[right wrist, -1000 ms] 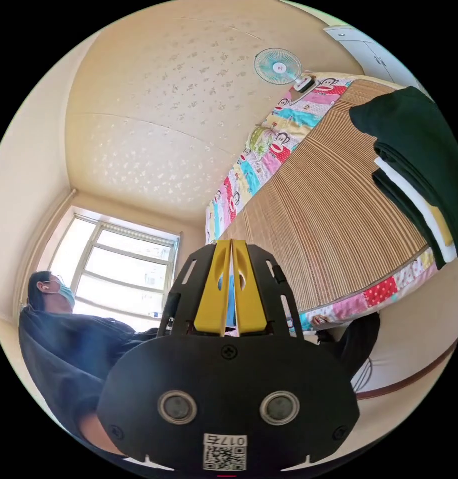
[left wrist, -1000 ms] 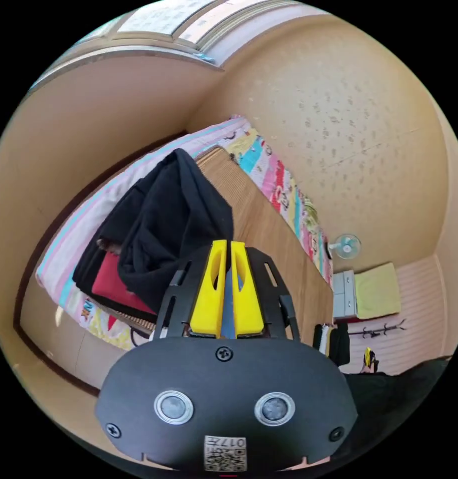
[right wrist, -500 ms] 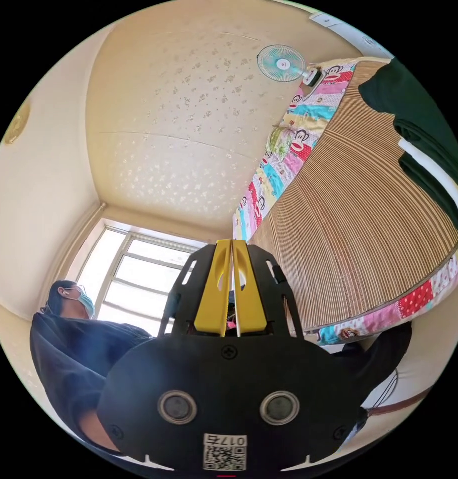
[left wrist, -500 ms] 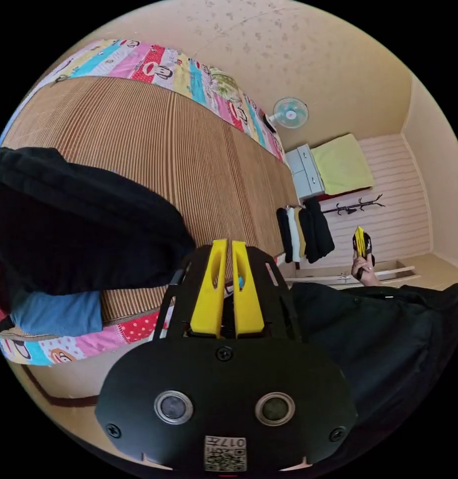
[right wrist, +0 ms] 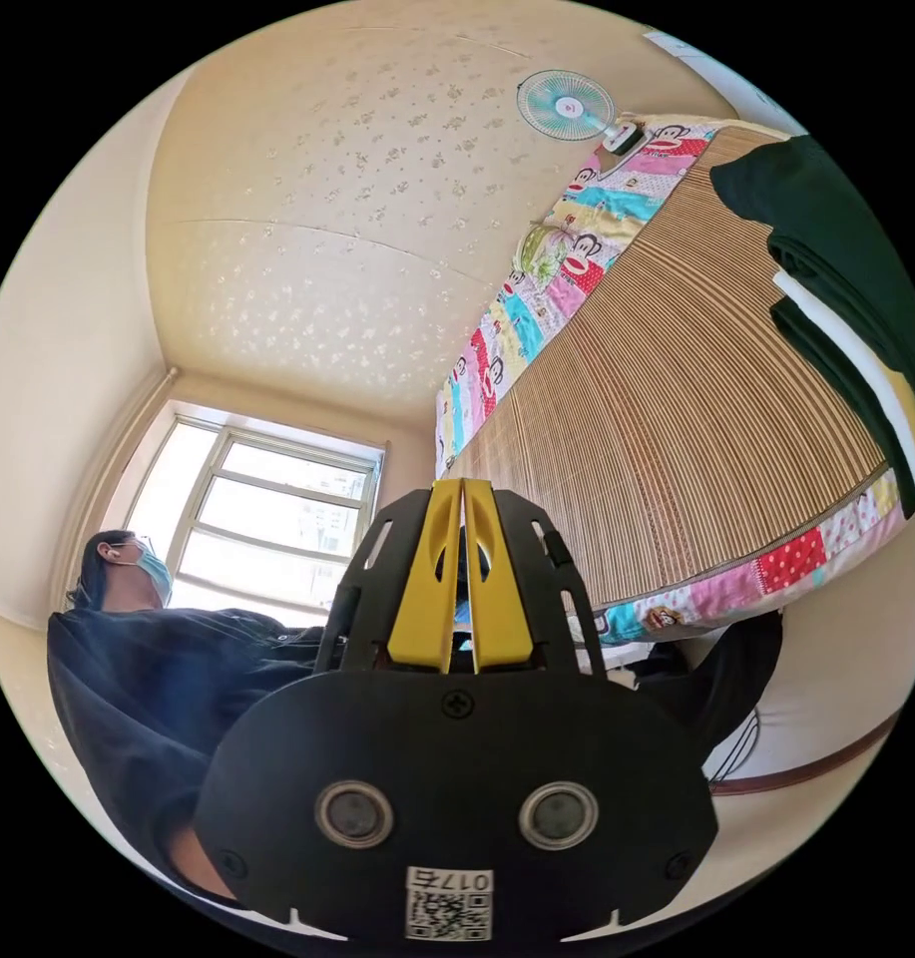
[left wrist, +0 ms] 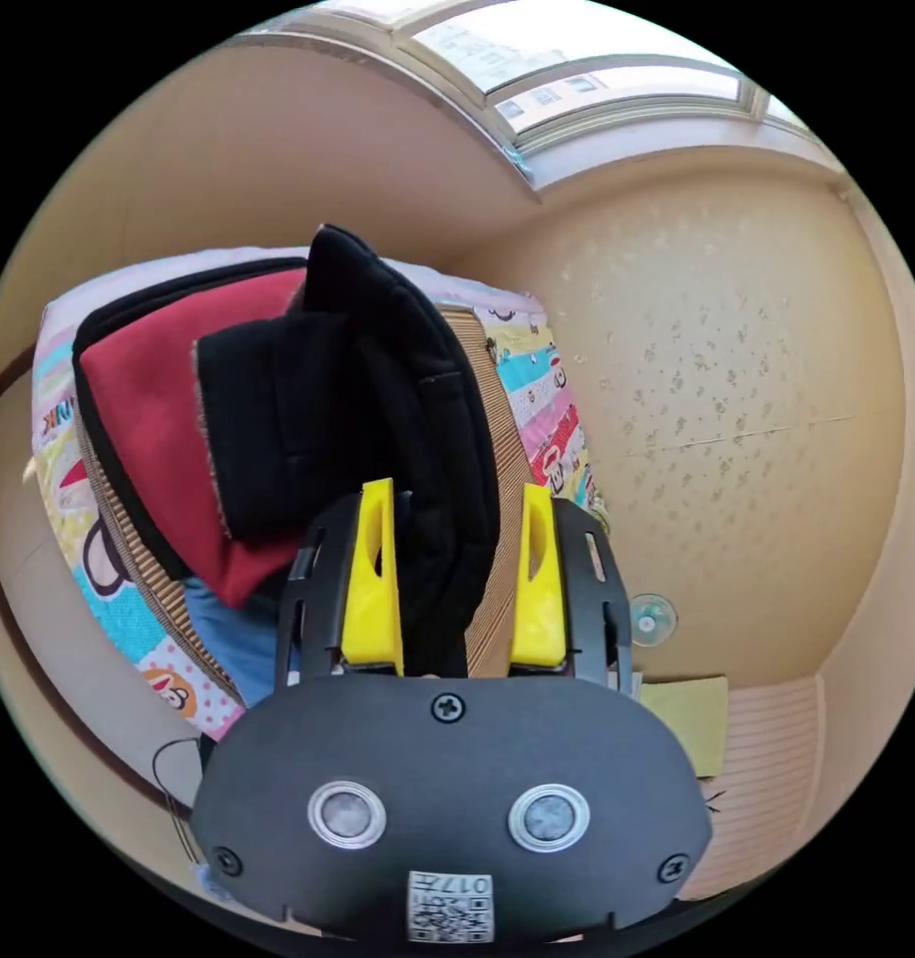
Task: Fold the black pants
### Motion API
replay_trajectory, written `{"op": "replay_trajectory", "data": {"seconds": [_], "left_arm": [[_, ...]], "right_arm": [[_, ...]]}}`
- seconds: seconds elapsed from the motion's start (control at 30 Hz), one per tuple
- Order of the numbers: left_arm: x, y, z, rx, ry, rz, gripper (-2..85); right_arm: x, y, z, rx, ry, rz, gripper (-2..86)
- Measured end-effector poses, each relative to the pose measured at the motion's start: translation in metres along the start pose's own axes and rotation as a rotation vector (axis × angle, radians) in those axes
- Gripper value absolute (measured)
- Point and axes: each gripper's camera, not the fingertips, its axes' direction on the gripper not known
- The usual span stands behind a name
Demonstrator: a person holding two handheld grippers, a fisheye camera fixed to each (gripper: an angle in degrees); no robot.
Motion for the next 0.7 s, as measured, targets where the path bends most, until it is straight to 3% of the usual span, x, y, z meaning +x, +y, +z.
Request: {"op": "replay_trajectory", "data": {"seconds": [0.03,0.07,0.1,0.13,0.3,0.5,0.63,0.7], "left_arm": [[-0.007,-0.005,0.013,-0.052,0.040,-0.026,15.7],[-0.021,-0.010,0.039,-0.149,0.194,-0.063,13.0],[-0.031,-0.004,0.053,-0.171,0.346,-0.106,10.9],[-0.030,0.003,0.055,-0.161,0.378,-0.108,10.3],[0.089,0.116,0.047,-0.317,0.347,0.472,8.6],[0.207,0.284,0.056,-0.662,0.709,0.805,8.4],[0.258,0.396,0.077,-0.892,0.724,1.002,8.4],[0.274,0.466,0.095,-1.026,0.612,1.152,8.3]], "right_arm": [[-0.001,-0.002,-0.001,-0.004,0.005,-0.002,0.4],[-0.003,-0.004,-0.003,-0.008,0.010,-0.007,0.4],[-0.004,-0.005,-0.003,-0.010,0.011,-0.011,0.5],[-0.007,-0.009,-0.005,-0.012,0.012,-0.021,0.5],[-0.029,-0.027,-0.009,0.020,-0.051,-0.081,1.2],[-0.090,-0.084,0.058,-0.211,-0.084,-0.093,7.3],[-0.164,-0.117,0.113,-0.349,-0.105,-0.260,12.4],[-0.181,-0.131,0.121,-0.399,-0.047,-0.243,14.0]]}}
